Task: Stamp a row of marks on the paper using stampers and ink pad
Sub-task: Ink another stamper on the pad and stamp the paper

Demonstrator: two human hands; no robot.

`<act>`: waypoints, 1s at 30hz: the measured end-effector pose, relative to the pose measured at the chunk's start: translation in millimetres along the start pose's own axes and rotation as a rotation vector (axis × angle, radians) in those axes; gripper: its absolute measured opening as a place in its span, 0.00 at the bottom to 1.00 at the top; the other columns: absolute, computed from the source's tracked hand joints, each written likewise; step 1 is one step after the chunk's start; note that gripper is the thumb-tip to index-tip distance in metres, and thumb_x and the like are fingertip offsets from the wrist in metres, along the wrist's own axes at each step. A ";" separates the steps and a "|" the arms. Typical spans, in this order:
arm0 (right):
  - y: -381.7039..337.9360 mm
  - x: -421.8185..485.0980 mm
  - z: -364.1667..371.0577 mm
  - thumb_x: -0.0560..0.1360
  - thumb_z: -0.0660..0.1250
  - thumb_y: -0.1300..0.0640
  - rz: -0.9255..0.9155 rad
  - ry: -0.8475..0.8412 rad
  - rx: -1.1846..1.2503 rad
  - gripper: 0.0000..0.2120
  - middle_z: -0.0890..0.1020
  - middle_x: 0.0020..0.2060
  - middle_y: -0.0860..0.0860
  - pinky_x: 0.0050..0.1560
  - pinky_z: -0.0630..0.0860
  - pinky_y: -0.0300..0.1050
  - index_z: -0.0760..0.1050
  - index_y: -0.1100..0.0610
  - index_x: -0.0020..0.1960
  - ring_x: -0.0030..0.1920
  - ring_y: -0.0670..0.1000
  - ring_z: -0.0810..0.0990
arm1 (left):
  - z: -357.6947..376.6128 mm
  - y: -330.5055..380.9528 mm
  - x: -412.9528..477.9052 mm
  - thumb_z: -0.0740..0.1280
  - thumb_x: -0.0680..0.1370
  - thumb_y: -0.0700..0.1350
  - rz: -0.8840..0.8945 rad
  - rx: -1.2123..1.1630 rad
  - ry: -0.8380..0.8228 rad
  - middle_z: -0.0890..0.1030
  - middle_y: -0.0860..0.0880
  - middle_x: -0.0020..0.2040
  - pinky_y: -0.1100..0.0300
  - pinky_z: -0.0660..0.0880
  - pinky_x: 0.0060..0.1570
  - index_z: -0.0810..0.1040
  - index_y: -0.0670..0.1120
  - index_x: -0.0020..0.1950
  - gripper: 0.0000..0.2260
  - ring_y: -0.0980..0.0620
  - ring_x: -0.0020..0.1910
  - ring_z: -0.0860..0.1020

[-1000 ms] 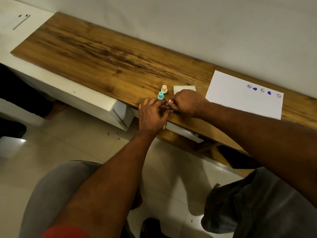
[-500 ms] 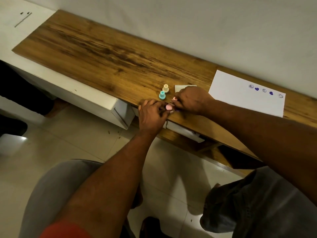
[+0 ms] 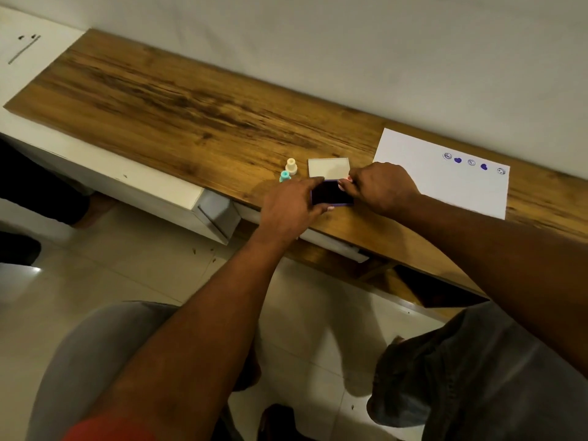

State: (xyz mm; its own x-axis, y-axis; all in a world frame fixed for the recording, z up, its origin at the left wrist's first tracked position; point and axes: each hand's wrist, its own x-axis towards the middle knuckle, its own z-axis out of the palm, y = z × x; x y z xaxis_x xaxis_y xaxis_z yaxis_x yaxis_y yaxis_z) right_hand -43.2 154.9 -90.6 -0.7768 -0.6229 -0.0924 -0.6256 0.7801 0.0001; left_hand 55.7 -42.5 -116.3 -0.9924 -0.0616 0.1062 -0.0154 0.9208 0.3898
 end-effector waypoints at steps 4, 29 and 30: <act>-1.1 -7.1 6.4 0.84 0.52 0.36 0.003 0.028 -0.027 0.28 0.77 0.36 0.51 0.34 0.64 0.42 0.82 0.55 0.56 0.34 0.50 0.73 | 7.4 17.7 20.8 0.74 0.77 0.63 -0.042 0.179 -0.091 0.83 0.49 0.66 0.49 0.79 0.55 0.69 0.56 0.80 0.34 0.47 0.64 0.81; -37.5 -3.0 13.4 0.81 0.66 0.41 0.197 -0.159 -0.024 0.21 0.84 0.53 0.56 0.49 0.78 0.48 0.79 0.57 0.62 0.50 0.57 0.84 | 2.3 24.3 32.8 0.79 0.73 0.59 -0.252 0.043 -0.174 0.85 0.48 0.62 0.50 0.79 0.57 0.80 0.57 0.71 0.28 0.47 0.61 0.82; -36.7 -1.3 12.2 0.81 0.66 0.41 0.200 -0.156 -0.044 0.21 0.84 0.53 0.56 0.48 0.78 0.48 0.79 0.57 0.62 0.50 0.57 0.84 | 2.1 24.5 32.4 0.79 0.73 0.59 -0.248 0.040 -0.175 0.84 0.48 0.62 0.50 0.79 0.58 0.79 0.57 0.72 0.28 0.46 0.62 0.81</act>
State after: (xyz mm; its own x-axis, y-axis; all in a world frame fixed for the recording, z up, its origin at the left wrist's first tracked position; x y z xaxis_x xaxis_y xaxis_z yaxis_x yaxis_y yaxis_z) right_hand -18.4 127.8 -102.6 -0.8670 -0.4372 -0.2390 -0.4657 0.8816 0.0766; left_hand 22.9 -21.1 -105.3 -0.9635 -0.2225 -0.1485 -0.2615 0.9005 0.3474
